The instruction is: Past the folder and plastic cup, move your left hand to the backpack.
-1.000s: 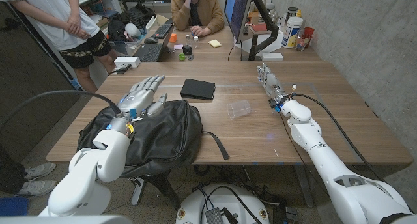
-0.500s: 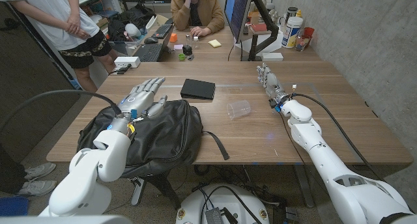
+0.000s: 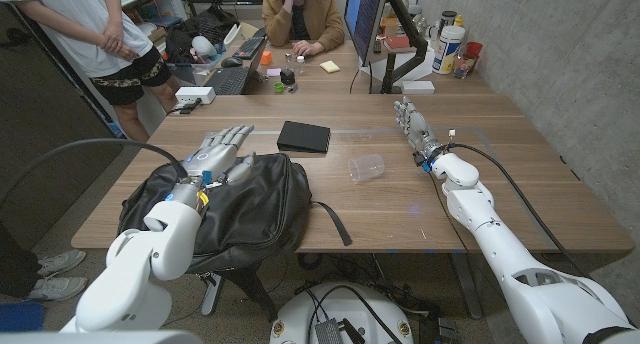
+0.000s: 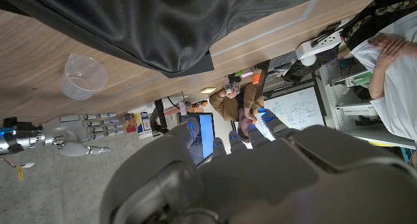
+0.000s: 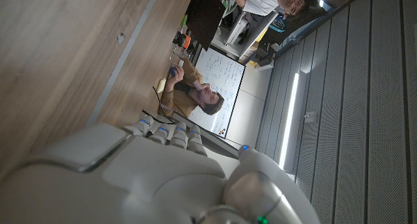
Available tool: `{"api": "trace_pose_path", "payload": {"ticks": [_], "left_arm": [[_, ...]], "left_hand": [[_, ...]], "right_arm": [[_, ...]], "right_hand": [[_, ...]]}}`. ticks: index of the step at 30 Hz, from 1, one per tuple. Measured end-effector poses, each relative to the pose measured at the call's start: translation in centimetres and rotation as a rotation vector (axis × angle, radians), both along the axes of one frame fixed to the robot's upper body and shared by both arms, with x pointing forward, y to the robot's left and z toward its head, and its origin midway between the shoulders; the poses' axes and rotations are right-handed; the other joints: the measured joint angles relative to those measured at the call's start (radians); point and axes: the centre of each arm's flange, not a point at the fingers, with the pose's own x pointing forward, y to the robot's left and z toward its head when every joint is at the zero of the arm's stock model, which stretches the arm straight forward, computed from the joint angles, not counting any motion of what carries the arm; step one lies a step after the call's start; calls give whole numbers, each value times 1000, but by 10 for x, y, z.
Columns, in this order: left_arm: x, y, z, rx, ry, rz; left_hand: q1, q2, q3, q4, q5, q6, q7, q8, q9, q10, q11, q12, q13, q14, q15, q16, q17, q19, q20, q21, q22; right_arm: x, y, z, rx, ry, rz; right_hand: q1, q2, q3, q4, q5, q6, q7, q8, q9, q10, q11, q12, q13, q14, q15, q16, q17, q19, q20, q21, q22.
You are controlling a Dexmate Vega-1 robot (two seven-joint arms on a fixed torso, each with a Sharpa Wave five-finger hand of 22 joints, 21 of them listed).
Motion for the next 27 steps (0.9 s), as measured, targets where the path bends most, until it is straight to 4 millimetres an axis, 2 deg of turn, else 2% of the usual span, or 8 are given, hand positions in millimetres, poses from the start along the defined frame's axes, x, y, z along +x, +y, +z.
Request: {"api": "trace_pose_path", "payload": {"ticks": [22,27], "left_arm": [[1,2,-7,-7,37,22],[2,3,-8,-8,48,28]], "left_hand": [[22,4,19,3,0,0,11,0,5,3,4,0,0,0,0,0,5,0,1,-4,0],[30,4,27,4,0,0,11,0,5,-2,9,0,0,0,0,0,5,2,10,-4,0]], "right_arm": [[1,0,-1,-4,3,2],[2,0,0,-4,3,2]], "right_hand": [[0,0,0,0,5,0,0,0,0,0,0,0,0,0,0,0,0,0,0,0,0],[0,0,0,0,5,0,0,0,0,0,0,0,0,0,0,0,0,0,0,0,0]]}}
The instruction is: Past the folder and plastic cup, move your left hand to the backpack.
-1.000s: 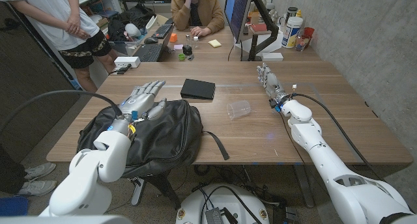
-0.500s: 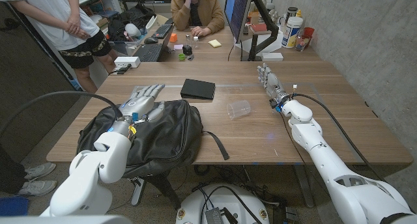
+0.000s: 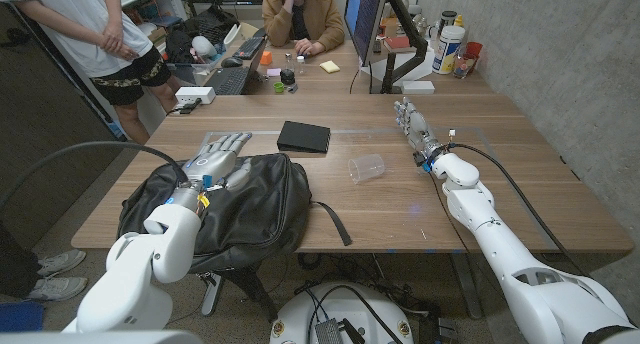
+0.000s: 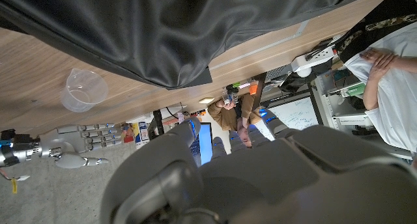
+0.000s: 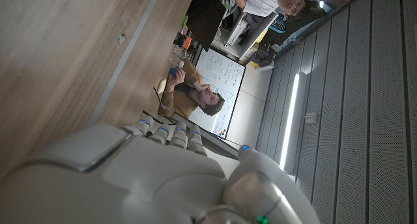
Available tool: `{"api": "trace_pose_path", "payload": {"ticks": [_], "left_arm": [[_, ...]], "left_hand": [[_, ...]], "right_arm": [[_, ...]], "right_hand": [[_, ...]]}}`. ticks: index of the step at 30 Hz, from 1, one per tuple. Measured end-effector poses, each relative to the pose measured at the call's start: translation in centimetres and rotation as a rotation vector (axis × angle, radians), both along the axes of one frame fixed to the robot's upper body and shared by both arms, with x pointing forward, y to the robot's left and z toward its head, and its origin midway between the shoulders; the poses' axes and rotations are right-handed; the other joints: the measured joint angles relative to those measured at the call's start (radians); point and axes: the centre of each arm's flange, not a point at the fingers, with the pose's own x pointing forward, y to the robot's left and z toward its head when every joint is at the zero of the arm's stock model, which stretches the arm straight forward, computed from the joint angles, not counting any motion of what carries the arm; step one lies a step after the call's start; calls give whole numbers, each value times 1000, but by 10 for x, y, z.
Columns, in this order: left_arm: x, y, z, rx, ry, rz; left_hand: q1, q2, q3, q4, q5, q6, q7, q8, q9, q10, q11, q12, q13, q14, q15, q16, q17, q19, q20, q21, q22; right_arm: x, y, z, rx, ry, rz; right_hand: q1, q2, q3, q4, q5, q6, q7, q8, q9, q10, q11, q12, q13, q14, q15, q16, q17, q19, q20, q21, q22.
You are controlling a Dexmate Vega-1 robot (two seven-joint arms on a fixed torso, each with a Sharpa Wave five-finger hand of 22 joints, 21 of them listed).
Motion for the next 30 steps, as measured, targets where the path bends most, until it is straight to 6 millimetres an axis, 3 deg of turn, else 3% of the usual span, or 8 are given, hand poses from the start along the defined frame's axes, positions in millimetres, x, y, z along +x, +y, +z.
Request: {"api": "trace_pose_path", "payload": {"ticks": [30], "left_arm": [[7,5,-6,7,57,26]], "left_hand": [[39,13,18,-2,0,0,11,0,0,2,9,0,0,0,0,0,-3,-3,3,-4,0]], "right_arm": [[3,1,0,-3,3,-2]], "right_hand": [[0,0,0,0,0,0,0,0,0,-4,-4,0,0,0,0,0,0,0,0,0,0]]}}
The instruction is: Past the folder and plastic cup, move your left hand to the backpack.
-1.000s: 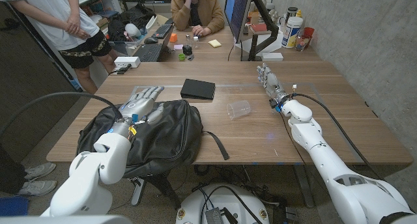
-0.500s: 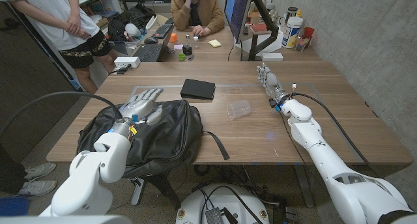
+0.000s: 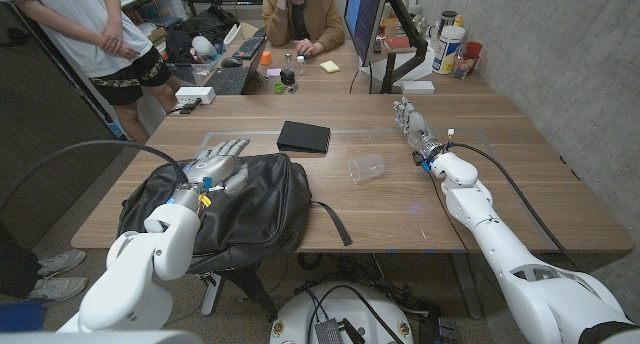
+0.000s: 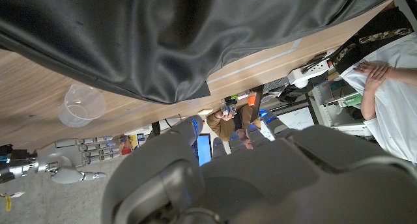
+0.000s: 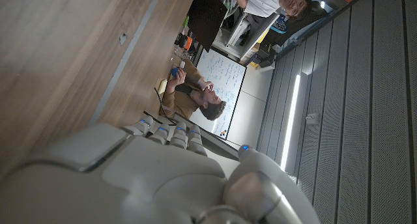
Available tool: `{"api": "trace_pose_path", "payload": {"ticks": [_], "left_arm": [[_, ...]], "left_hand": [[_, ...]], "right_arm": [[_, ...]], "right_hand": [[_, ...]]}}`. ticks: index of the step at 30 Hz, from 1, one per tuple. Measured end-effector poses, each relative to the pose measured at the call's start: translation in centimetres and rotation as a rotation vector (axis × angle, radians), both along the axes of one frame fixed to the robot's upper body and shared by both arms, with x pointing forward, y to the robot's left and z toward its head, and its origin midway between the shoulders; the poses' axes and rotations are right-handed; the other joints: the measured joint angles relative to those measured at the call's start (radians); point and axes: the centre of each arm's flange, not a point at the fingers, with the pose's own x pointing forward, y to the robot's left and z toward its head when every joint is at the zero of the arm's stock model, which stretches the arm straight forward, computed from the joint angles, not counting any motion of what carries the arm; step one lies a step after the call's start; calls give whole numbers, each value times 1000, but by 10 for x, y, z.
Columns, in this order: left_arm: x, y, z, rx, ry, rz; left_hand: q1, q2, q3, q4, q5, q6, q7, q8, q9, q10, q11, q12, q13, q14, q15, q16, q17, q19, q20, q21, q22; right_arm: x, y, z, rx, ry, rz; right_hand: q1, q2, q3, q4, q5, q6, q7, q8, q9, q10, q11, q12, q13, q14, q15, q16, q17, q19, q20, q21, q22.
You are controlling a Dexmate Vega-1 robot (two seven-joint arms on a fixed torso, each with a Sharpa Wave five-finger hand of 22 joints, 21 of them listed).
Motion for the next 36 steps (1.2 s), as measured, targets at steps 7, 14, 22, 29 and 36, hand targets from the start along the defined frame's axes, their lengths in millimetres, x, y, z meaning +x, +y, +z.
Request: {"api": "trace_pose_path", "payload": {"ticks": [7,14,22,29,36], "left_arm": [[0,-1,-2,3,14,4],[-2,-1,-3,5,22,11],[-3,-2,-5,9,37,20],[-2,-2,-7,13,52,26],[-1,-2,-8,14,67,31]], "left_hand": [[15,4,13,1,0,0,11,0,0,0,0,0,0,-2,2,0,0,5,5,-4,0],[30,4,18,7,0,0,11,0,5,2,9,4,0,-2,2,0,3,0,10,-4,0],[45,0,21,9,0,-2,13,0,5,2,9,4,0,-6,6,0,3,2,12,-4,5],[61,0,30,9,0,4,18,0,5,2,9,8,0,-8,8,0,3,-2,16,-4,5],[75,4,34,5,0,4,18,0,5,-2,16,8,0,-4,14,0,3,2,23,-4,5]], "right_arm": [[-1,0,-1,0,-1,0],[-3,-1,-2,-1,-3,1],[-4,-1,-3,-1,-1,2],[-4,-2,-4,0,0,2],[-5,-2,-4,-1,0,1]], "right_hand": [[0,0,0,0,0,0,0,0,0,0,0,0,0,0,0,0,0,0,0,0,0],[0,0,0,0,0,0,0,0,0,0,0,0,0,0,0,0,0,0,0,0,0],[0,0,0,0,0,0,0,0,0,0,0,0,0,0,0,0,0,0,0,0,0],[0,0,0,0,0,0,0,0,0,0,0,0,0,0,0,0,0,0,0,0,0],[0,0,0,0,0,0,0,0,0,0,0,0,0,0,0,0,0,0,0,0,0]]}}
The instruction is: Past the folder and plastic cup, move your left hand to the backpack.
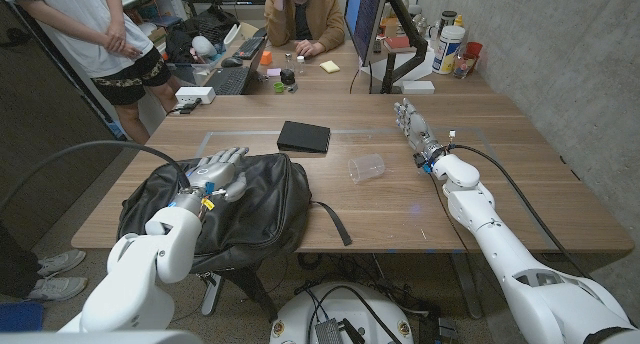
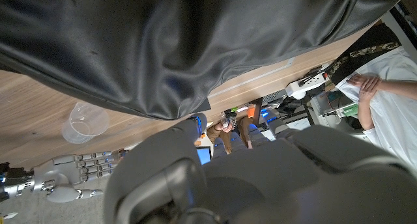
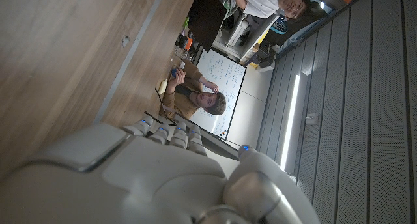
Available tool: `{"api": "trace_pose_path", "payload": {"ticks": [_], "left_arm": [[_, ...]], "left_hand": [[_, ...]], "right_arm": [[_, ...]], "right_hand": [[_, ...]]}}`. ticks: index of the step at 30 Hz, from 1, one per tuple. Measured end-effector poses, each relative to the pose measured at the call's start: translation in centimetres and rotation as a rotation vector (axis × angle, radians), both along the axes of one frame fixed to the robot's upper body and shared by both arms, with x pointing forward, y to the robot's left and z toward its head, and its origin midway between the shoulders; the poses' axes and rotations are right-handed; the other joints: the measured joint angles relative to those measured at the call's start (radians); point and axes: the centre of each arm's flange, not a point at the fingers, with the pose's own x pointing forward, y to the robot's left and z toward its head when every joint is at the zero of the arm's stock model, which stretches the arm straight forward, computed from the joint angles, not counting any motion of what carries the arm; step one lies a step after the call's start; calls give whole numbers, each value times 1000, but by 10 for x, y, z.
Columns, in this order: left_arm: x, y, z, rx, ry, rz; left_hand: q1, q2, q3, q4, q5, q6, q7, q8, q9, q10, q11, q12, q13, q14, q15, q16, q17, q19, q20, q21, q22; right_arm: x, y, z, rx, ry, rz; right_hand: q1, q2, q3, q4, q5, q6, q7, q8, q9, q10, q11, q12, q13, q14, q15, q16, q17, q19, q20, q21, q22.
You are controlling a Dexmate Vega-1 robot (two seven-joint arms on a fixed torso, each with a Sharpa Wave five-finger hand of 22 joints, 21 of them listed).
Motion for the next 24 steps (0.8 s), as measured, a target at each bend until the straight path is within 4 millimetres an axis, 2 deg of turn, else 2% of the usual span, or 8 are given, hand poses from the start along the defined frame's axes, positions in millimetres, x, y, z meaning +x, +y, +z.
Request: {"api": "trace_pose_path", "payload": {"ticks": [24], "left_arm": [[7,4,-5,2,46,8]], "left_hand": [[26,0,15,-7,0,-5,5,0,0,0,0,0,0,0,0,-8,0,0,0,0,0]], "right_arm": [[1,1,-1,-1,7,-7]], "right_hand": [[0,0,0,0,0,0,0,0,0,0,0,0,0,0,0,0,0,0,0,0,0]]}}
